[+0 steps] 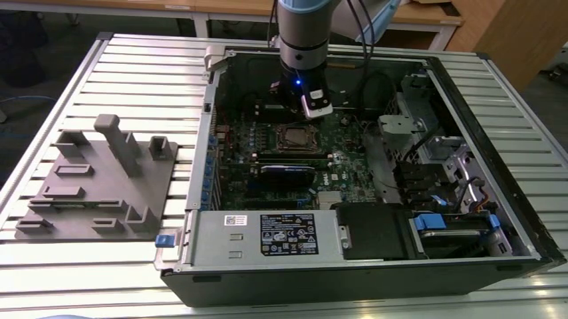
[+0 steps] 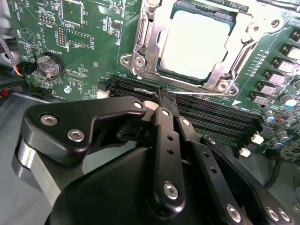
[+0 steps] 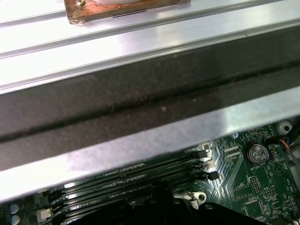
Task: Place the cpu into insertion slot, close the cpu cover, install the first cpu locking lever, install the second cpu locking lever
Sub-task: 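Install the first cpu locking lever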
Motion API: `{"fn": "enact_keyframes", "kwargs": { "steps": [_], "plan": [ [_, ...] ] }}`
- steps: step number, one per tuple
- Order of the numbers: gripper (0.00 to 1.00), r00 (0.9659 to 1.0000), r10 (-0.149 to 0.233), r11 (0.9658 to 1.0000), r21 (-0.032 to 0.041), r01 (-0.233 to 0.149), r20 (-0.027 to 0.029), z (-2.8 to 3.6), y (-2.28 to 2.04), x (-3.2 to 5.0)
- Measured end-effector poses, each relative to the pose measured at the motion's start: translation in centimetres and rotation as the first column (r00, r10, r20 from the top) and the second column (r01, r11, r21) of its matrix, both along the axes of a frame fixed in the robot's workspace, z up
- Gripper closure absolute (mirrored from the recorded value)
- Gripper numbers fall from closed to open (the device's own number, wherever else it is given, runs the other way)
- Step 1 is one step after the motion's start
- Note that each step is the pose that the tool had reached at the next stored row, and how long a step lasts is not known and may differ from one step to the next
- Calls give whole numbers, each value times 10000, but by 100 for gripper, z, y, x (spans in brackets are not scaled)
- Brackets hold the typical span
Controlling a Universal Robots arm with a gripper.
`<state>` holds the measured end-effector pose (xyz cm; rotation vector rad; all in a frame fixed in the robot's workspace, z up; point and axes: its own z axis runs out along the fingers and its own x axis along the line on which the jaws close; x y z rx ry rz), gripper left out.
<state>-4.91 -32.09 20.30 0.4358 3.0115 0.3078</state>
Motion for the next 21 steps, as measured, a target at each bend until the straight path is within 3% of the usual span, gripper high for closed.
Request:
{"fn": "enact_keyframes", "kwargs": {
  "steps": [4,21],
  "plan": [
    [90,10000,1,10000,0,-1,92,-3,0,-2],
    [90,9999,0,10000,-12,0,136,29,0,-3]
  ]
}}
